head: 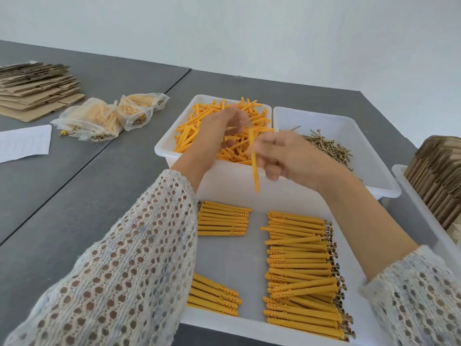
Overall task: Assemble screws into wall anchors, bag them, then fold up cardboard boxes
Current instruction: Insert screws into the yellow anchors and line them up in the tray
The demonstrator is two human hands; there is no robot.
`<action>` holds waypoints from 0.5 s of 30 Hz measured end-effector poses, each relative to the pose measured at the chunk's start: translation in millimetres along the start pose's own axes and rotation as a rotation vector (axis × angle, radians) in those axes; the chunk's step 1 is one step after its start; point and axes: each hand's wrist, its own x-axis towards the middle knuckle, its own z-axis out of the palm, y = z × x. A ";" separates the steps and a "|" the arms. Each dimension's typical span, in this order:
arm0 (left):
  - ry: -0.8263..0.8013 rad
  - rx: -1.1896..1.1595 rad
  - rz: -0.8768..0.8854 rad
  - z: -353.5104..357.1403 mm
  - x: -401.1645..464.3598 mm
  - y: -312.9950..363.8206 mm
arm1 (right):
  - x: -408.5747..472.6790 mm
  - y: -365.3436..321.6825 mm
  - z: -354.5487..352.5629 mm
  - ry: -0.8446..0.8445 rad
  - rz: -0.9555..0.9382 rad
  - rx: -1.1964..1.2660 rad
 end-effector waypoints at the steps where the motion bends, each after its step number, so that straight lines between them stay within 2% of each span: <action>1: 0.012 -0.082 -0.038 -1.1 1.9 1.4 | -4.6 -2.5 6.8 -0.165 0.071 -0.132; 3: 0.018 -0.172 -0.068 -2.4 1.9 2.7 | -10.4 -3.9 28.4 -0.441 0.180 -0.443; 5: 0.013 -0.188 -0.076 -2.9 0.2 3.2 | -11.4 1.1 55.1 -0.559 0.208 -0.708; 10: 0.015 -0.176 -0.076 -3.6 -0.7 3.0 | -9.8 28.8 110.9 -0.447 0.000 -1.171; 15: 0.011 -0.180 -0.068 -3.7 2.0 0.9 | -6.2 41.5 128.2 -0.366 -0.024 -1.302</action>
